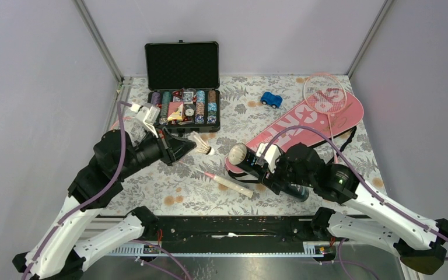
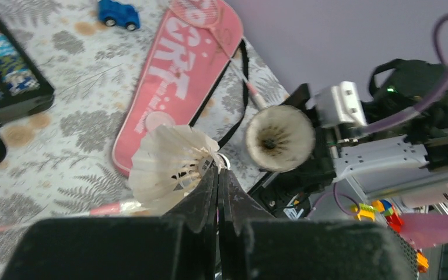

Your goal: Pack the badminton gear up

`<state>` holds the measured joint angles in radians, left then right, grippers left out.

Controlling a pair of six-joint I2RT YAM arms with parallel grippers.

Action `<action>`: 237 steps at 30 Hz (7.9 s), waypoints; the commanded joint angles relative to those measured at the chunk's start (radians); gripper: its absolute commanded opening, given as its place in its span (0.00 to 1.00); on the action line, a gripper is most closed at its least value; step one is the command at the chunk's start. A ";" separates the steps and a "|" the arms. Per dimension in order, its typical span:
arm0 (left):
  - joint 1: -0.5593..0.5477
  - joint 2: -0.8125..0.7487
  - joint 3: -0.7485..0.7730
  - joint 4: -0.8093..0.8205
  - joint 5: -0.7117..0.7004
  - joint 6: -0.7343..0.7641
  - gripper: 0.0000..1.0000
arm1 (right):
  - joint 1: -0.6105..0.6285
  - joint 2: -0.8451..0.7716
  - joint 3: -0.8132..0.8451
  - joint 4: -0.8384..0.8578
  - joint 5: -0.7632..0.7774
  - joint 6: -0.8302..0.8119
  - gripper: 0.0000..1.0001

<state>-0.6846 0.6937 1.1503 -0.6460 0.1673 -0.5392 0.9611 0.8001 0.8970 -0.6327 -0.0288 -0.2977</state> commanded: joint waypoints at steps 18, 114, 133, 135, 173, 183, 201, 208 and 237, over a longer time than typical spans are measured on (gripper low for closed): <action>-0.260 0.202 0.158 0.140 0.005 0.166 0.00 | 0.000 0.052 0.002 0.124 -0.041 0.060 0.56; -0.294 -0.016 -0.180 0.153 -0.434 -0.191 0.70 | 0.001 -0.129 0.019 0.146 0.205 0.228 0.47; -0.215 0.808 0.171 0.120 -0.325 -0.098 0.55 | 0.001 -0.324 0.223 -0.066 0.445 0.282 0.48; -0.209 0.909 0.217 0.142 -0.292 -0.089 0.54 | 0.001 -0.341 0.240 -0.081 0.440 0.281 0.47; -0.138 1.247 0.364 0.125 -0.134 -0.028 0.00 | 0.001 -0.452 0.196 -0.075 0.455 0.257 0.46; -0.137 1.029 0.264 0.064 -0.202 -0.008 0.00 | 0.001 -0.420 0.126 -0.085 0.400 0.240 0.47; -0.137 0.253 -0.087 0.153 -0.011 -0.202 0.00 | 0.001 -0.382 -0.135 0.065 0.073 0.070 0.48; -0.137 0.044 -0.125 0.190 0.060 -0.279 0.00 | 0.001 -0.312 -0.173 0.121 -0.031 0.007 0.48; -0.189 0.139 -0.119 0.225 0.185 -0.320 0.00 | 0.001 -0.284 -0.257 0.314 -0.151 -0.143 0.44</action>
<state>-0.8688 0.8452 1.0225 -0.4839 0.3374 -0.8627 0.9611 0.5350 0.6472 -0.4042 -0.1535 -0.4160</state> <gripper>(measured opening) 0.010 0.746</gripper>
